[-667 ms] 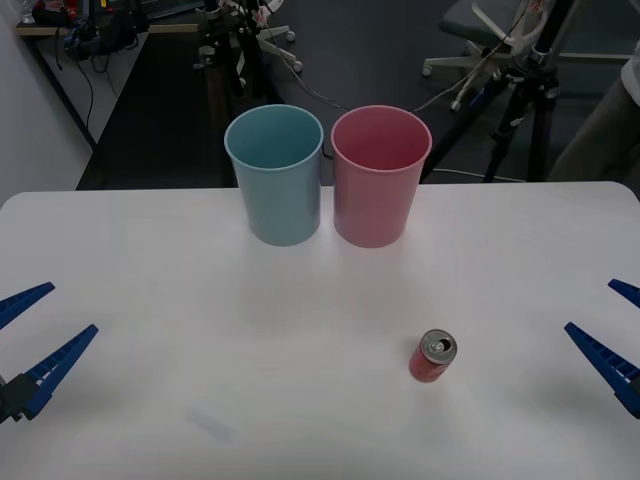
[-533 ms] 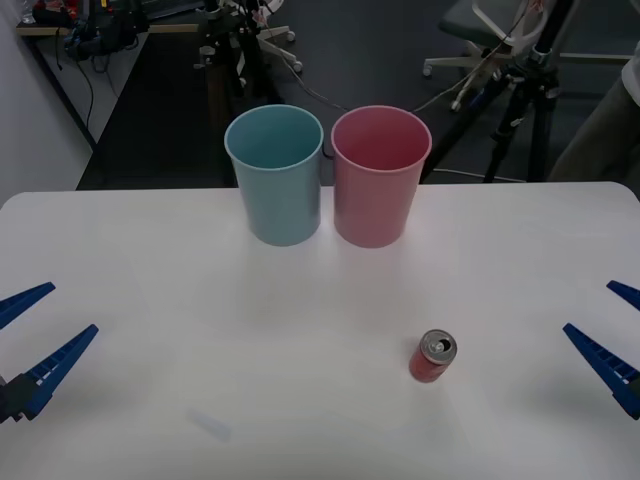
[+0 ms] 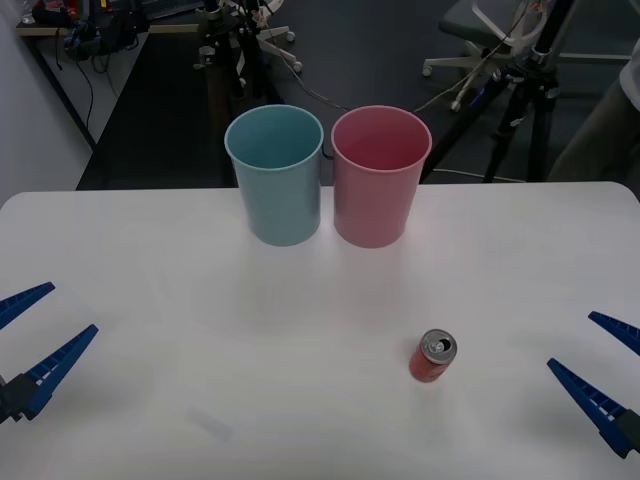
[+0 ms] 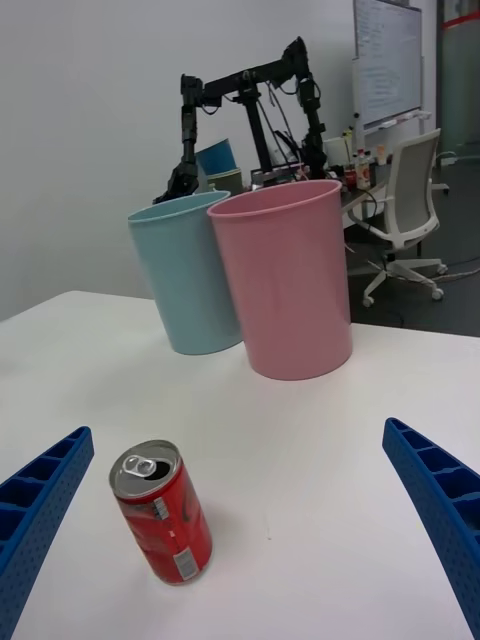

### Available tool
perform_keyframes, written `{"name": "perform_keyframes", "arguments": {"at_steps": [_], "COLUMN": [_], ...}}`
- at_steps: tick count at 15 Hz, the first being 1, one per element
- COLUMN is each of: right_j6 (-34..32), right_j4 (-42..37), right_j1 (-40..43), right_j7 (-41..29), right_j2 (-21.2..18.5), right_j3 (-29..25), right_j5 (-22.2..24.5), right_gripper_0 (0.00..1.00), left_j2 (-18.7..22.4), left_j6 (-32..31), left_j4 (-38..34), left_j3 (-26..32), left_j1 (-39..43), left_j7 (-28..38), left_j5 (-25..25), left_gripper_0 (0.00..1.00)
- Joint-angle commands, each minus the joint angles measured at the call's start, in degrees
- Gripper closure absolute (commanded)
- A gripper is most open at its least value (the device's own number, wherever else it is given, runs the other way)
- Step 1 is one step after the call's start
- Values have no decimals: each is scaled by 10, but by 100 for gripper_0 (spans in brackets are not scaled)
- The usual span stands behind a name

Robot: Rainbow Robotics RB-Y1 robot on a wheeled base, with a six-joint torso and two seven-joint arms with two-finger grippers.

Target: Grasp the object on the table and drop it into the matching bin: aluminum can to the light blue bin, PET bottle to the pink bin.

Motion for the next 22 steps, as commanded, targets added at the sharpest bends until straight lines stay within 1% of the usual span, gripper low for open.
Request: {"name": "perform_keyframes", "arguments": {"at_steps": [1,3,6,11,14,20,22], "right_j6": [-33,-56,-72,-75,-68,9,30], "right_j4": [35,70,111,176,196,196,196], "right_j1": [7,7,7,-9,-24,-44,-52], "right_j7": [63,114,179,266,280,312,317], "right_j2": [0,0,0,0,1,2,1], "right_j3": [9,15,24,73,108,176,195], "right_j5": [0,3,13,13,12,12,5], "right_gripper_0": [0,0,0,0,0,0,0], "left_j2": [0,0,0,0,0,0,0], "left_j6": [0,0,0,0,0,0,0], "left_j4": [0,0,0,0,0,0,0], "left_j3": [0,0,0,0,0,0,0], "left_j1": [0,0,0,0,0,0,0], "left_j7": [0,0,0,0,0,0,0], "left_j5": [0,0,0,0,0,0,0], "left_gripper_0": [0,0,0,0,0,0,0]}}
